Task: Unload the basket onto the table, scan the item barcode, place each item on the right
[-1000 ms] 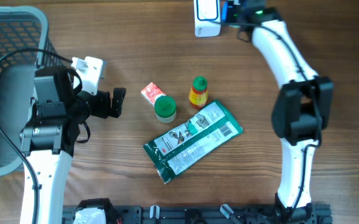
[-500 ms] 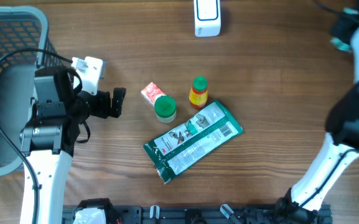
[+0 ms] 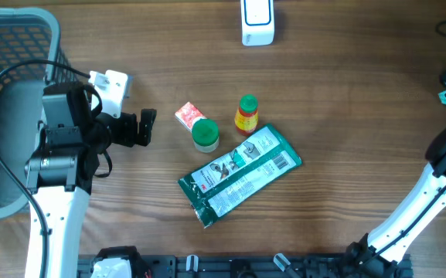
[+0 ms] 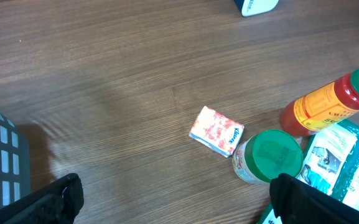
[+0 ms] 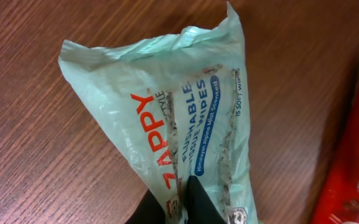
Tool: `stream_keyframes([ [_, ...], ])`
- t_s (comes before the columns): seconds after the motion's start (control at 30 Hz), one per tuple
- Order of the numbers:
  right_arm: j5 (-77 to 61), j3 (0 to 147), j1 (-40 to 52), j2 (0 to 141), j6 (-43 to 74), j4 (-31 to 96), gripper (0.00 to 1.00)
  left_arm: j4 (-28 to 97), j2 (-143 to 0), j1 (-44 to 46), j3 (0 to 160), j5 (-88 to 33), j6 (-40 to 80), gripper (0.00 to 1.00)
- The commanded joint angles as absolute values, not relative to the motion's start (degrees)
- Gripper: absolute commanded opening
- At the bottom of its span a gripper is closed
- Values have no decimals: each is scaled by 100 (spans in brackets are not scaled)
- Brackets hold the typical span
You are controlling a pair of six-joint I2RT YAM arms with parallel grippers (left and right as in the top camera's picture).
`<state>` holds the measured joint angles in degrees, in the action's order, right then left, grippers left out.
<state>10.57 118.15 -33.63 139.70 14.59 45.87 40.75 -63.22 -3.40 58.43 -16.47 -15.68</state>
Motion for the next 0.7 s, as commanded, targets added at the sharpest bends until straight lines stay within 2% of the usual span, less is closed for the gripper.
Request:
stream_keyframes([
  [0.0,1120,11850,-3514,13902,1651,4716,57,4062,-6351,-370,5806,-1754,-1516,100],
  [0.07,1120,11850,-3518,13762,1649,4797,94,4062,-6351,-370,5806,-1754,-1516,100],
  [0.1,1120,11850,-3518,13673,1653,4842,100,4062,-6351,-370,5806,-1754,-1514,100],
  [0.23,1122,11850,-3516,13222,1754,5041,100,4062,-6351,-370,5806,-1754,-1514,100],
  [0.4,1079,11850,-3500,12470,2416,5321,100,4062,-6351,-370,5806,-1754,-1514,100],
  [0.67,143,11850,-3177,11336,2877,5992,100,4062,-6351,-370,5806,-1754,-1514,100],
])
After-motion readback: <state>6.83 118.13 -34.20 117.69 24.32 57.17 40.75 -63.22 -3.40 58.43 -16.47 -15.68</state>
